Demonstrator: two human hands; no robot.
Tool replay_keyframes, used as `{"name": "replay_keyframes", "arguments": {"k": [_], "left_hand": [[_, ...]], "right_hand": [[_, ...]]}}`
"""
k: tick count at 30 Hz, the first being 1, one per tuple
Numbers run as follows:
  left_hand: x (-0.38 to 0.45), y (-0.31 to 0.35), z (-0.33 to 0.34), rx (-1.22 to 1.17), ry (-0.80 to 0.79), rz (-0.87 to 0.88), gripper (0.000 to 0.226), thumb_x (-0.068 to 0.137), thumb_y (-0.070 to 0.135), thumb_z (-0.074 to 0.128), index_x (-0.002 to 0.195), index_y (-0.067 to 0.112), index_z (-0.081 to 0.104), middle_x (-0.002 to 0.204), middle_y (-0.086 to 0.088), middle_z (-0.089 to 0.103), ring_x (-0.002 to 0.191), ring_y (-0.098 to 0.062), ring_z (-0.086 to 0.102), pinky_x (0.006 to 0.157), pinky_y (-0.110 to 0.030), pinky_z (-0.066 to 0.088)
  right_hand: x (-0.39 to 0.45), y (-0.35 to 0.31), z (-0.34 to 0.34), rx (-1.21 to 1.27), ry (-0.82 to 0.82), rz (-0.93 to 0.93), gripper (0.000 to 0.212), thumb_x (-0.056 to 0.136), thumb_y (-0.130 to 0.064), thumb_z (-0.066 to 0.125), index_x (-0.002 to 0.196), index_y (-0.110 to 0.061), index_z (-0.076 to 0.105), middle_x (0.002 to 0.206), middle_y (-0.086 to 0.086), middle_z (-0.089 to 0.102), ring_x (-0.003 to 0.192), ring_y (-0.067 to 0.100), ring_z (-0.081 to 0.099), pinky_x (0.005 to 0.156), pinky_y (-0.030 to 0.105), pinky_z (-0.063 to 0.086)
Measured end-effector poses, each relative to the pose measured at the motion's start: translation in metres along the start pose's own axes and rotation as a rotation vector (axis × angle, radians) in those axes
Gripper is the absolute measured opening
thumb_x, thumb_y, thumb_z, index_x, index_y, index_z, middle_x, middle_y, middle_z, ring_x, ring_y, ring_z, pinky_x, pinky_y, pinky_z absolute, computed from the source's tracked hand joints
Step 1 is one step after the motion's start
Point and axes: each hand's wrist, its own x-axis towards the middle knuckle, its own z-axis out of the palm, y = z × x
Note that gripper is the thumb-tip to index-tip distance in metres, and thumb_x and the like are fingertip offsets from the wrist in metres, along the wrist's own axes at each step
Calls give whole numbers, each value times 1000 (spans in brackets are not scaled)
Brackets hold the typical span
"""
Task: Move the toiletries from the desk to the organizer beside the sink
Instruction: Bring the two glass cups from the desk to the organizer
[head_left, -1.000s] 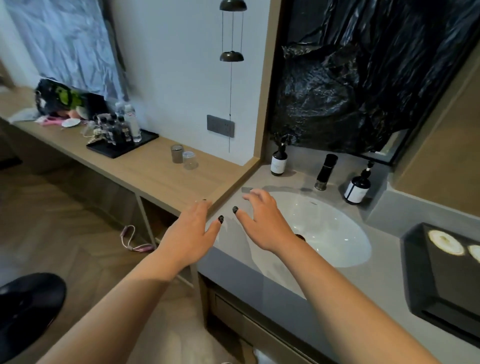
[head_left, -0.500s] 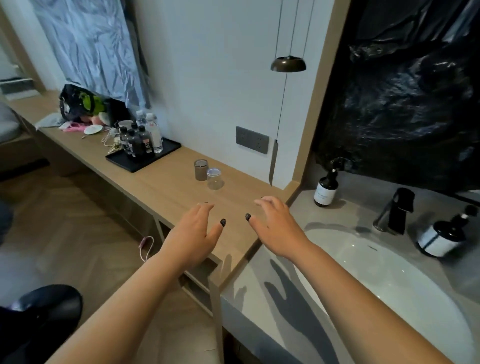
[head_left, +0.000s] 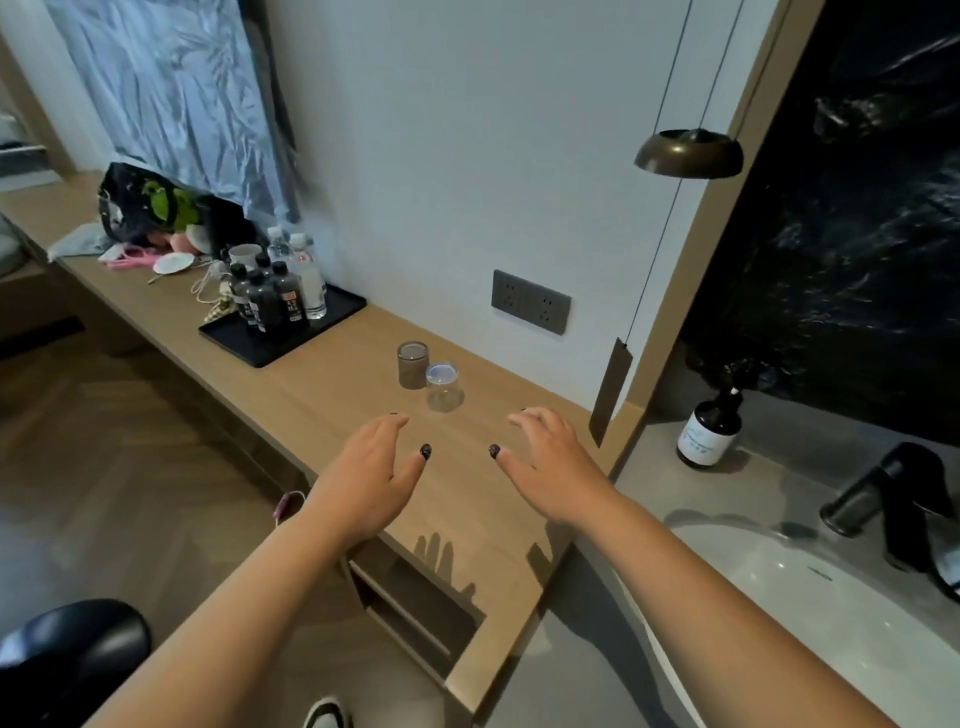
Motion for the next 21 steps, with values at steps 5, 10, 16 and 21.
{"name": "replay_keyframes", "arguments": {"k": [5, 10, 16, 21], "left_hand": [[59, -30, 2, -30, -49, 27, 62, 97, 43, 45, 150, 20, 23, 155, -1, 30, 142, -16, 28, 114, -34, 25], [134, -66, 13, -67, -154, 61, 57, 98, 40, 44, 148, 18, 27, 152, -3, 35, 139, -19, 33, 112, -33, 27], [220, -116, 30, -117, -332, 125, 57, 95, 24, 52, 146, 13, 30, 149, -8, 38, 137, -24, 36, 105, -26, 27], [288, -136, 46, -136, -421, 195, 53, 93, 15, 54, 141, 5, 34, 141, -9, 44, 133, -23, 39, 95, -15, 27]], "right_hand": [[49, -8, 16, -1, -7, 66, 59, 96, -45, 42, 148, -21, 26, 153, -3, 23, 142, 17, 21, 115, 40, 26], [113, -10, 35, 7, 34, 157, 59, 96, -44, 43, 147, -18, 29, 151, -1, 25, 141, 18, 21, 115, 38, 26], [182, -21, 59, 69, 47, 296, 56, 95, -38, 46, 144, -15, 32, 148, 1, 27, 140, 20, 23, 114, 37, 27], [219, -26, 73, 106, 113, 416, 55, 95, -37, 47, 144, -17, 32, 149, -1, 27, 137, 19, 29, 112, 35, 30]]}}
